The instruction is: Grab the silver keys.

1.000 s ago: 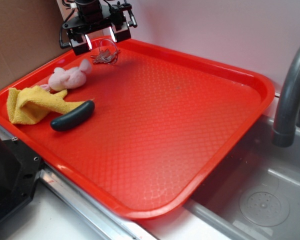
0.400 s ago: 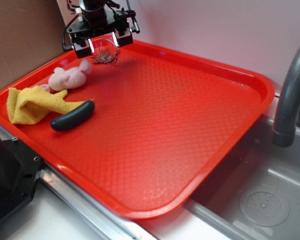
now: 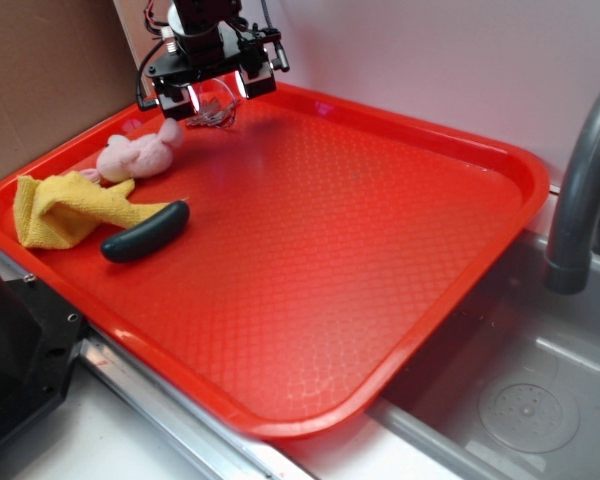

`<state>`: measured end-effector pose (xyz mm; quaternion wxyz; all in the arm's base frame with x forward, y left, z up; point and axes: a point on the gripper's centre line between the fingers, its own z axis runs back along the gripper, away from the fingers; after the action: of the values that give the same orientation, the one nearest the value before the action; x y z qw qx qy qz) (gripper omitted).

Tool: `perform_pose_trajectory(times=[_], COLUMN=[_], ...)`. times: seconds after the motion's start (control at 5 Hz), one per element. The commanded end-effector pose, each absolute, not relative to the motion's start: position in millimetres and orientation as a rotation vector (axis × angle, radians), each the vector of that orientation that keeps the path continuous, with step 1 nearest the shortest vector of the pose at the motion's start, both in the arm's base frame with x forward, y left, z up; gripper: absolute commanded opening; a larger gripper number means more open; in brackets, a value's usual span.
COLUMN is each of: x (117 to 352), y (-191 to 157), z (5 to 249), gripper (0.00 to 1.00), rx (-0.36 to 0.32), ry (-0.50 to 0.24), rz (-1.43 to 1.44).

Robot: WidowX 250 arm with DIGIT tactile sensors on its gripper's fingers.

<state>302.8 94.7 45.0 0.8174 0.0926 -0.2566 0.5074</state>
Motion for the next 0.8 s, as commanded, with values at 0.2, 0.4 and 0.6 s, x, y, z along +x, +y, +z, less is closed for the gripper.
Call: perform_pose_trajectory(times=[0.2, 0.4, 0.6], x=[296.2, 294.5, 294.1], y=[126.1, 126.9, 130.1], z=[45.4, 50.7, 52.4], gripper=[0.00, 0.00, 0.00], rx=[0.219, 0.211, 0.218], ry=[-0.542, -0.534, -0.538], rz=[1.123, 1.123, 1.131])
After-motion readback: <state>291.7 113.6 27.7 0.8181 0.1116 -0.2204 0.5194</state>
